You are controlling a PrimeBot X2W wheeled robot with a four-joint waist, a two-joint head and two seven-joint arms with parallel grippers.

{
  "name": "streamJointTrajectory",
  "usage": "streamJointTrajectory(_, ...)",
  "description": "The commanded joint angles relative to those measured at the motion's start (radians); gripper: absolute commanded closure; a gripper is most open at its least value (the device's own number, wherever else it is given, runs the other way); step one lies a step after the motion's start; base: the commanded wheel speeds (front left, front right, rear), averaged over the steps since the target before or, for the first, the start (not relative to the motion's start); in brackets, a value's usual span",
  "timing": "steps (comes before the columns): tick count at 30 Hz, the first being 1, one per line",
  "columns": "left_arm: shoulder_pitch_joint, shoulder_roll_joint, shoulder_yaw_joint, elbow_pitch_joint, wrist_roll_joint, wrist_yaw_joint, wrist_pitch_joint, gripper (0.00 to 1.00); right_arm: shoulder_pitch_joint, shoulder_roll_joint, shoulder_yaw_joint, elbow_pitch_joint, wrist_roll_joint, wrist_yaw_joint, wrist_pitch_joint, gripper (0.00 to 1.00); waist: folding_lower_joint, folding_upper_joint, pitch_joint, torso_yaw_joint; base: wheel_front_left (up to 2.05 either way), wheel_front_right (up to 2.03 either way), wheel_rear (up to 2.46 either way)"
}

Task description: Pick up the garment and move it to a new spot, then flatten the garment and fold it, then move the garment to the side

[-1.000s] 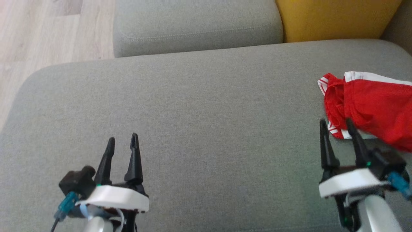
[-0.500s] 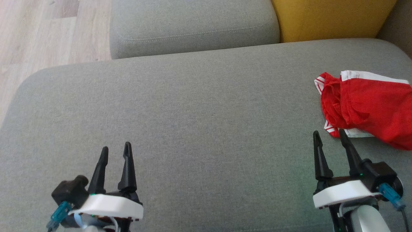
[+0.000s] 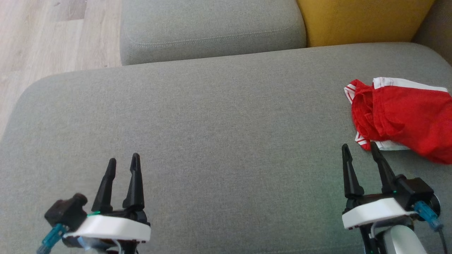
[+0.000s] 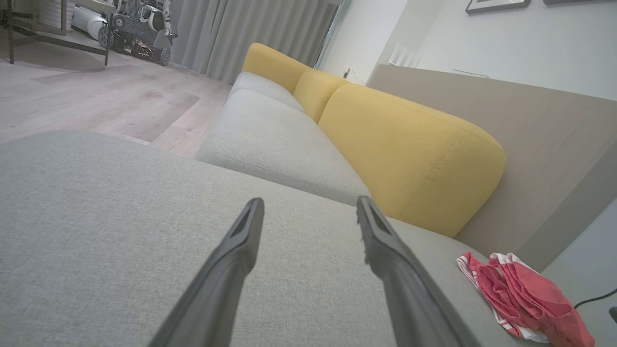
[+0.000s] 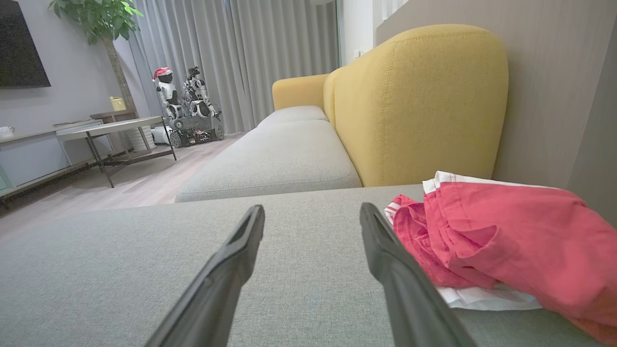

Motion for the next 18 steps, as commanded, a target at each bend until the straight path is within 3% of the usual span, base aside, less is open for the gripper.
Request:
streamJointTrajectory(1,-0.03,0.001,0.045,-0.037,-0.004,-0.004,-0.006,0.0,-0.026,-0.002,0.026,-0.029,0.009,-0.001,-0.013,0.0,0.0001,0.0,0.0,0.0,0.0,0.0,0.0)
streamJointTrajectory(5,-0.028,0.001,0.061,-0.05,-0.024,-0.002,-0.006,0.0,-0.027,-0.002,0.027,-0.027,0.011,-0.001,-0.013,0.0,0.0001,0.0,0.002,0.0,0.0,0.0,0.0)
streamJointTrajectory(6,0.0,0.0,0.026,-0.007,-0.025,0.001,0.0,1.0,0.0,0.0,0.001,0.007,0.007,0.0,0.0,1.0,0.0001,0.0,0.002,0.0,0.0,0.0,0.0)
streamJointTrajectory(18,-0.005,0.002,0.035,0.048,-0.114,-0.004,0.024,1.0,0.007,-0.001,-0.005,0.043,0.122,0.0,0.026,1.0,0.0001,0.0,0.004,0.003,0.0,0.0,0.0)
